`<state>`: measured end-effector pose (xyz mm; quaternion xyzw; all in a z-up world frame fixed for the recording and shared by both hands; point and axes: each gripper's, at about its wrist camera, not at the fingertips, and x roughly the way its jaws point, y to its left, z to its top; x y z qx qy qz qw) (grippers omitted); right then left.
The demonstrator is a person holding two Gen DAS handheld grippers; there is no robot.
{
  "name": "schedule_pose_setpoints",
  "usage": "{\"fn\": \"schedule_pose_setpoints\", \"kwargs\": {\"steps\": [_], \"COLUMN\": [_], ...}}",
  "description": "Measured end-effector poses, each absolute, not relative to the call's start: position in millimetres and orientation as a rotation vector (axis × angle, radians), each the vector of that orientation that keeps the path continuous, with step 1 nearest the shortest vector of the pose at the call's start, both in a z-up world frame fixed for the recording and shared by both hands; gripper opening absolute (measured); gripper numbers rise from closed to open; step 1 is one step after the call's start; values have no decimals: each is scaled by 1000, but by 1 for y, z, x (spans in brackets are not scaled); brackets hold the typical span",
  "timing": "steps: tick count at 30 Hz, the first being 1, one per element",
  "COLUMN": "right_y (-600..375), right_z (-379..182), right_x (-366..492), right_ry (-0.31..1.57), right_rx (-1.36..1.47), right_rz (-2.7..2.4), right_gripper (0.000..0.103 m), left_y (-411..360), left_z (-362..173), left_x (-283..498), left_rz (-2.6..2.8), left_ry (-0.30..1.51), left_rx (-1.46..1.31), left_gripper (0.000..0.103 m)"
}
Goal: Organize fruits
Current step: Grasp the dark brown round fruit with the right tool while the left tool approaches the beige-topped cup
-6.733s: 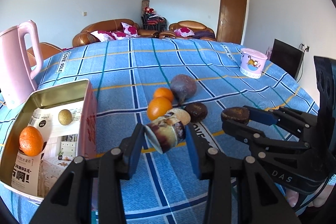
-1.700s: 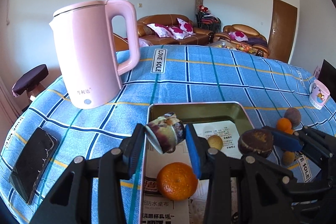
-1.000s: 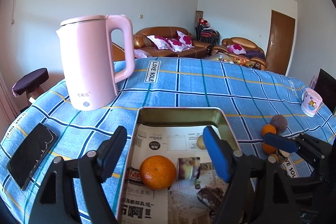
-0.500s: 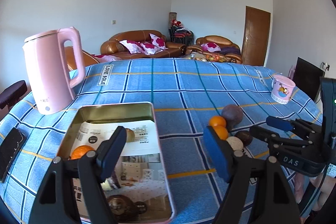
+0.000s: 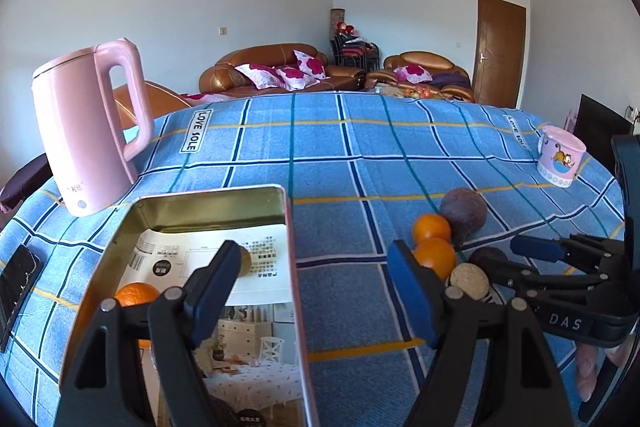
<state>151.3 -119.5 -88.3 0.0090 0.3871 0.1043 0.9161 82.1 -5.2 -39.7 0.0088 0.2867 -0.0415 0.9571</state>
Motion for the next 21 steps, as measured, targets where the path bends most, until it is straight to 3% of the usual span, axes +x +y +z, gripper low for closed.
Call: {"fn": "schedule_pose_setpoints", "kwargs": {"steps": [8,9,10,21], "right_y": [-124,-122,-120,-143], "right_z": [-100,-99,-99,-83], "right_x": [161,160,159,131], "right_ry": [875,873,870,767], "right_rx": [73,65,58,19], "right_rz": [240,242,250,120], "right_gripper": [55,51,39,39], "left_y": [-14,-18,-21,-63], "left_z": [-38,-38,-38,-40], "left_x": [76,75,75,67], "left_rz": [-129,-138,-150,-279], "left_ry": [573,573,574,603], "left_rx": [16,19,23,87], "left_gripper": [78,78,78,75]}}
